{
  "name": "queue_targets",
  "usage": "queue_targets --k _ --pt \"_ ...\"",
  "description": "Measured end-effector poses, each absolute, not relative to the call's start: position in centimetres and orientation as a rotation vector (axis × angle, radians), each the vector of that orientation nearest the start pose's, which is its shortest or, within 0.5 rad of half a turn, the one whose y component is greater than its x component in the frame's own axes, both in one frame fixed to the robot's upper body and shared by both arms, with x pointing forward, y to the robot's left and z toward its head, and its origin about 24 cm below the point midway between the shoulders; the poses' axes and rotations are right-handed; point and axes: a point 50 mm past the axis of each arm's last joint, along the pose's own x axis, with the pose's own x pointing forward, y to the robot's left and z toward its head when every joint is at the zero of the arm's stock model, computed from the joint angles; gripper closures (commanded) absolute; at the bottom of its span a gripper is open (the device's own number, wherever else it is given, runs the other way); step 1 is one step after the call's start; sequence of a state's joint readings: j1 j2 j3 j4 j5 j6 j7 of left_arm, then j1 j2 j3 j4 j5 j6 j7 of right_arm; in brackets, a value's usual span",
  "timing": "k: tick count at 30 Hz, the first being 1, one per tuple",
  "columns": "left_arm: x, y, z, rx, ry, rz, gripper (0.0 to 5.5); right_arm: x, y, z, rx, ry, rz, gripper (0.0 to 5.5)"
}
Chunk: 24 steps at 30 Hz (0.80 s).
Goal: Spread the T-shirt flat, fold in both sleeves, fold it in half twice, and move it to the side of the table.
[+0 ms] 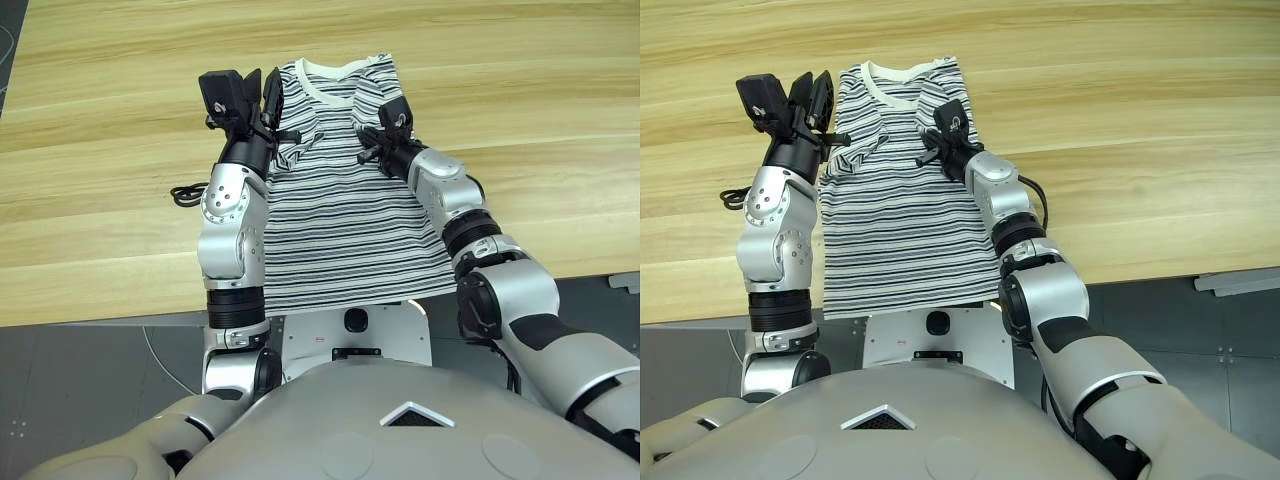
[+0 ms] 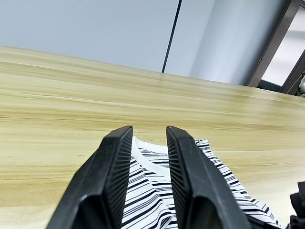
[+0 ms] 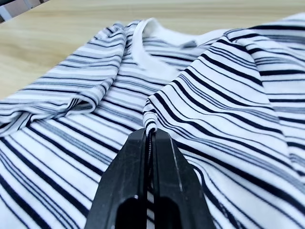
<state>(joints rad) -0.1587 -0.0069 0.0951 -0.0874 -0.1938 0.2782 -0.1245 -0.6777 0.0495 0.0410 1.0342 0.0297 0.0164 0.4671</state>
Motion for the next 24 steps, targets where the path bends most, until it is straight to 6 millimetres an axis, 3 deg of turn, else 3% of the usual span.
queue_targets --k 2,6,10,15,16,19,21,23,24 --pt "28.2 14.8 7.7 -0.208 0.02 -0.123 4.15 33.2 -5.7 0.6 0.061 0.378 0.697 4.84" --pt "28.1 14.9 7.6 -0.209 0.017 -0.134 4.15 32.9 -5.8 3.6 0.242 0.149 0.809 4.09" --pt "27.2 14.9 7.8 -0.179 -0.003 -0.255 4.15 31.3 -6.7 7.1 0.363 -0.08 0.974 4.09" --pt "26.1 15.8 9.6 -0.089 -0.087 -0.402 4.15 28.3 -8.3 10.2 0.303 -0.2 1.168 4.09" --pt "25.9 16.3 10.0 -0.032 -0.102 -0.418 4.15 27.9 -8.5 10.5 0.262 -0.205 1.191 4.09" --pt "24.3 20.9 11.8 0.518 -0.145 -0.51 3.86 27.0 -11.0 10.5 -0.06 -0.197 1.184 4.05" --pt "21.8 22.3 11.7 0.801 -0.098 -0.783 3.53 26.5 -12.8 11.1 -0.354 -0.251 1.184 3.74" --pt "20.6 23.1 11.4 0.918 -0.075 -0.927 3.32 25.7 -14.2 11.2 -0.557 -0.252 1.245 3.46" --pt "19.6 23.2 11.1 0.983 -0.07 -1.035 3.15 24.2 -15.2 10.4 -0.673 -0.207 1.348 3.27"
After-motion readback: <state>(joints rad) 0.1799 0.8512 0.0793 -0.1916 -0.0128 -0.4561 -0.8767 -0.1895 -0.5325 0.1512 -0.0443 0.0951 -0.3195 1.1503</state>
